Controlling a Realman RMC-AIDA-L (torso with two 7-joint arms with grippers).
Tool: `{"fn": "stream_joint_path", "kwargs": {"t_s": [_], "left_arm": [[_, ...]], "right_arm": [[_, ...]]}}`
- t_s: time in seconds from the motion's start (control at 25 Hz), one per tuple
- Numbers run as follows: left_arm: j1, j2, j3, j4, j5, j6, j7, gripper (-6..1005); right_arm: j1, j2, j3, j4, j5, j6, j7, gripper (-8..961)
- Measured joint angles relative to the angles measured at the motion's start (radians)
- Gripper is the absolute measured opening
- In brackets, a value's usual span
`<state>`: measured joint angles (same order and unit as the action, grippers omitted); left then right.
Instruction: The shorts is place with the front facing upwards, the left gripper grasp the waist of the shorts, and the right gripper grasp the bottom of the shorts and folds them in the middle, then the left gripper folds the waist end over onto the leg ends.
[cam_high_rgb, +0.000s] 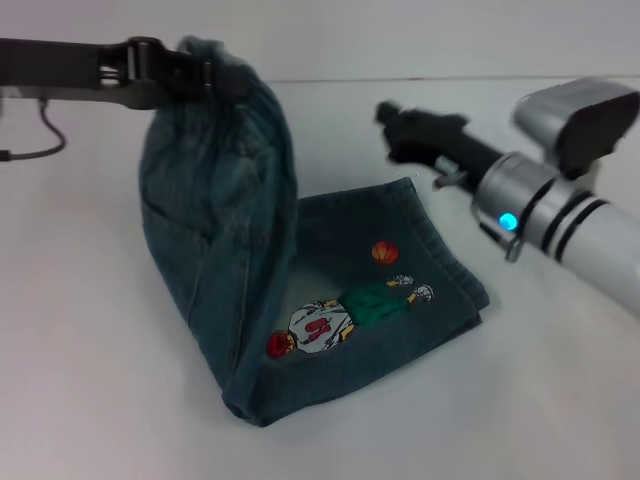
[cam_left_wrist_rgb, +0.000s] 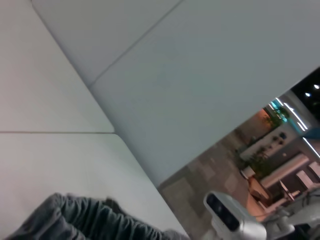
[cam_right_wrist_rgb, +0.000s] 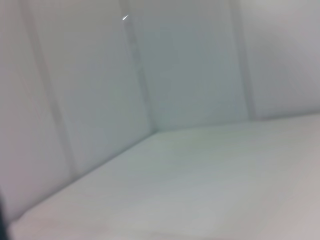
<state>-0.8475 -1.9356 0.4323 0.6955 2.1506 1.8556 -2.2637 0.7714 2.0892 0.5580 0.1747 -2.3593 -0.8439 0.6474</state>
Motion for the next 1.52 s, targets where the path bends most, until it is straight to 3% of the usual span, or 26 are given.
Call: {"fn": "stream_joint_path", "kwargs": {"t_s": [0.28,0.6,0.92,1.12,1.32,1.4,1.52], "left_arm": [[-0.039,-0.057,0.069,-0.003,-0.006,-0.062,0.012,51],[-0.059,-0.127,0.180,-0.078,-0.009,-0.213,0.052,53],[-0.073,-0.166,0.273,-0.119,-0.010,-0.292,0.068,56],[-0.075,-0.200,0.283,-0.129,-0.008,-0.336,0.078,214],[-0.031,-0.194,0.276,-0.092,-0.052,-0.334,0.104,432],[-0.005,-0.193,0.276,-0.074,-0.088,-0.321,0.129,514],[0.097,-0.183,0.276,-0.024,-0.202,-0.273,0.226,621]], "right_arm": [[-0.059,-0.012,0.230,-0.014,0.002,-0.108,0.005,42],[-0.099,-0.018,0.287,-0.015,0.002,-0.159,0.048,43],[-0.111,-0.010,0.296,-0.007,-0.001,-0.175,0.066,44],[-0.110,-0.004,0.291,-0.009,-0.003,-0.176,0.066,45],[-0.114,-0.008,0.269,-0.010,-0.005,-0.187,0.079,45],[-0.116,-0.022,0.228,-0.015,-0.007,-0.199,0.118,46],[-0.120,-0.064,0.154,-0.018,-0.046,-0.225,0.229,46]]}}
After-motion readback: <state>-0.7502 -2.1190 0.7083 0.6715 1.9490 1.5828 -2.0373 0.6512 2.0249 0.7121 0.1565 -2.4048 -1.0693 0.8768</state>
